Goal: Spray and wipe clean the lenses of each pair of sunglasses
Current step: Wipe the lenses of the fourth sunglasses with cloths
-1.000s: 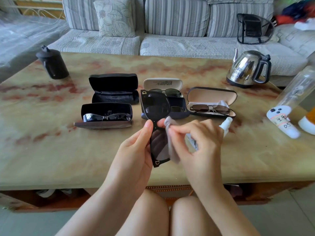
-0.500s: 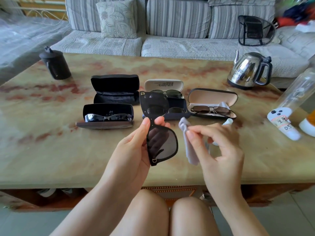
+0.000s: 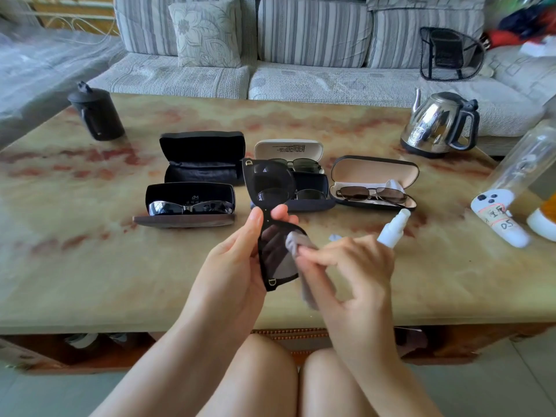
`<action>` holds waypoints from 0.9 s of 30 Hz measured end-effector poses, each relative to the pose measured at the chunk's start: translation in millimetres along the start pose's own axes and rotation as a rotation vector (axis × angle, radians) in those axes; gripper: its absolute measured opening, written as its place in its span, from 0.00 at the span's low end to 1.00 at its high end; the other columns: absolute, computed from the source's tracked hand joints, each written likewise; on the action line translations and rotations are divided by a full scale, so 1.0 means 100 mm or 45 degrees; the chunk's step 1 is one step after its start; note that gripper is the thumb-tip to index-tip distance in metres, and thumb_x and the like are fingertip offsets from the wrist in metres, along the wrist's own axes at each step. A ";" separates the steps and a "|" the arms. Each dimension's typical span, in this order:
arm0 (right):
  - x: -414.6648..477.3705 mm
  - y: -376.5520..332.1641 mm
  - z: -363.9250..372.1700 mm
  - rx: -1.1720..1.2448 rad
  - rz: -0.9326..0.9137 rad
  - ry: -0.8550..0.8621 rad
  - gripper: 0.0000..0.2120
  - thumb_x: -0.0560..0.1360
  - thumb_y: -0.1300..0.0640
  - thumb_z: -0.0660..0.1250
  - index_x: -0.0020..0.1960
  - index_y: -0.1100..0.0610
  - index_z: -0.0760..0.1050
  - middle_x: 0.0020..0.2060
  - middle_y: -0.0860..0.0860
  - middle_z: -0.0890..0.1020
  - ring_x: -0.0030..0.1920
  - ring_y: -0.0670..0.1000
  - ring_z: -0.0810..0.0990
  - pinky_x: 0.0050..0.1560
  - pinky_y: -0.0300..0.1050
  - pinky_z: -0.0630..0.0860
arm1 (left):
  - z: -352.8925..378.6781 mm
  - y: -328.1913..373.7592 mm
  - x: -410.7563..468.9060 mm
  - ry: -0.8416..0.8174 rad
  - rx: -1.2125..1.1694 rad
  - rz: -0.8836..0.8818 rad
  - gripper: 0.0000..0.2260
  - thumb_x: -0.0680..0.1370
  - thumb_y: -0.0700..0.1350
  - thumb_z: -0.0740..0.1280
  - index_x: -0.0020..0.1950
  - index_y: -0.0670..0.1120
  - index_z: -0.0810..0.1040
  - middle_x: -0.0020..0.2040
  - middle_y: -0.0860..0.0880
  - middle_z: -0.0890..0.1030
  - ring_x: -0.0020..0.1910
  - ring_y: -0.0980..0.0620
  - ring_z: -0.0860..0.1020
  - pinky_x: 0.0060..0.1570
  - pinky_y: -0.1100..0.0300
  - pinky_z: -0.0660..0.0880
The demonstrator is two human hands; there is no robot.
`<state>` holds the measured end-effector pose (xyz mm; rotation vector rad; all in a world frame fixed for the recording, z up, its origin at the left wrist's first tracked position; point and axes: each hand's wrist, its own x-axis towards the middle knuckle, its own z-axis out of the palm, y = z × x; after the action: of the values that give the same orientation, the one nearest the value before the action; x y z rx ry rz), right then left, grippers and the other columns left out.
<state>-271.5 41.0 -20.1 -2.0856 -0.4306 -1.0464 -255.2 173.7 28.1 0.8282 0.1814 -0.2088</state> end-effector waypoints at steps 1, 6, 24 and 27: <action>-0.04 -0.06 0.04 0.001 -0.032 -0.024 0.12 0.79 0.53 0.66 0.40 0.57 0.82 0.35 0.45 0.78 0.39 0.52 0.74 0.50 0.51 0.68 | 0.00 0.00 0.00 -0.011 0.008 -0.004 0.14 0.81 0.48 0.57 0.52 0.42 0.80 0.46 0.43 0.83 0.39 0.53 0.82 0.41 0.62 0.79; -0.06 0.04 -0.01 -0.028 0.018 -0.008 0.11 0.77 0.52 0.67 0.40 0.56 0.82 0.35 0.45 0.79 0.40 0.51 0.73 0.52 0.49 0.67 | 0.00 0.00 0.01 0.014 -0.036 -0.009 0.15 0.81 0.47 0.58 0.52 0.40 0.80 0.47 0.42 0.83 0.41 0.51 0.83 0.43 0.60 0.80; 0.22 0.06 0.07 -0.045 -0.063 -0.051 0.09 0.77 0.54 0.68 0.42 0.57 0.81 0.34 0.46 0.78 0.40 0.49 0.71 0.47 0.49 0.67 | -0.01 -0.03 -0.02 -0.027 -0.011 -0.039 0.15 0.81 0.46 0.58 0.52 0.36 0.79 0.43 0.41 0.85 0.38 0.50 0.84 0.39 0.58 0.82; 0.13 0.11 0.02 -0.049 -0.022 -0.052 0.09 0.77 0.54 0.67 0.41 0.58 0.81 0.33 0.45 0.77 0.40 0.46 0.69 0.48 0.46 0.66 | -0.04 -0.03 0.00 -0.035 -0.001 -0.016 0.15 0.81 0.45 0.58 0.50 0.37 0.80 0.42 0.43 0.84 0.40 0.51 0.84 0.43 0.60 0.82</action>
<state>-256.3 34.7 -16.1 -2.1440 -0.4524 -1.0311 -256.3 174.3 23.2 0.8235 0.1607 -0.2315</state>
